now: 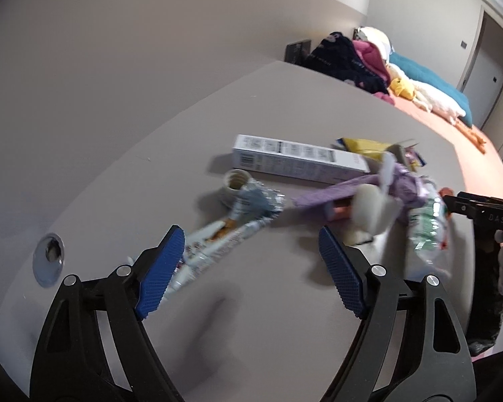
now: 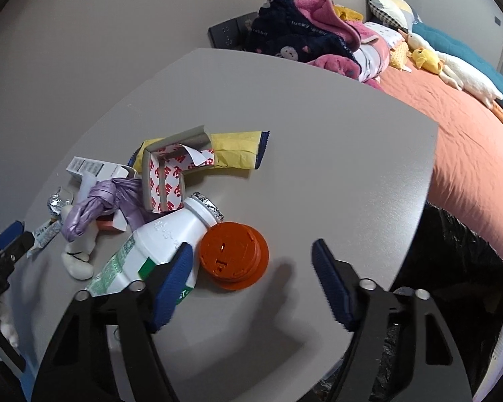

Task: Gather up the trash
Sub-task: 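Grasp the snack wrapper with the left tool while the right tool grasps the orange cap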

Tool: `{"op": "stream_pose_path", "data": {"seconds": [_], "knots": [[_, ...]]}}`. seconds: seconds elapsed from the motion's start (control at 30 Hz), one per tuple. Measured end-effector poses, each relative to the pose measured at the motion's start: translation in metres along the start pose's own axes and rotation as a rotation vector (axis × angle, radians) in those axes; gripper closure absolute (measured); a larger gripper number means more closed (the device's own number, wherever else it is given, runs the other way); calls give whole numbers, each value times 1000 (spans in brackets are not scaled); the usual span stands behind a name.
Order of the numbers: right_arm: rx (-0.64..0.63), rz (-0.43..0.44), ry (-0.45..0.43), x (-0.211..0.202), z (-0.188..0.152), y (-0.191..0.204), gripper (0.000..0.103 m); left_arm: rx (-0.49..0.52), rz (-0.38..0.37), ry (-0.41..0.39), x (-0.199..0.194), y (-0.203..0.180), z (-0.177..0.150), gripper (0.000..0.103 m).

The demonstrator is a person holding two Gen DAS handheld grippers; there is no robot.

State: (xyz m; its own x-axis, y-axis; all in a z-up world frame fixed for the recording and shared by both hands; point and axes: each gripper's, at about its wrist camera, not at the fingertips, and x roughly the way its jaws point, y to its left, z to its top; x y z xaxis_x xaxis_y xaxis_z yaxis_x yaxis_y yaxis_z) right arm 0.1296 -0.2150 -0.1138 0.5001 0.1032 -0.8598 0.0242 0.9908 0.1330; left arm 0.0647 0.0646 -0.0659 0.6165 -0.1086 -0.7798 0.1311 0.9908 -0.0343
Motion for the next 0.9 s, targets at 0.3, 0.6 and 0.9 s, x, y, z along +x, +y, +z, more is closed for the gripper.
{"op": "stream_pose_path", "data": {"seconds": [0.3,0.6,0.9], "knots": [[-1,3,0,10,3,1,45,40,22,69,39,17,3,23],[7,56,21,15,10,2,58,56,4,81,53,19,-4,47],[32,86,23,15,8,-2,58,10,-72,61,41,12,-12,81]]}}
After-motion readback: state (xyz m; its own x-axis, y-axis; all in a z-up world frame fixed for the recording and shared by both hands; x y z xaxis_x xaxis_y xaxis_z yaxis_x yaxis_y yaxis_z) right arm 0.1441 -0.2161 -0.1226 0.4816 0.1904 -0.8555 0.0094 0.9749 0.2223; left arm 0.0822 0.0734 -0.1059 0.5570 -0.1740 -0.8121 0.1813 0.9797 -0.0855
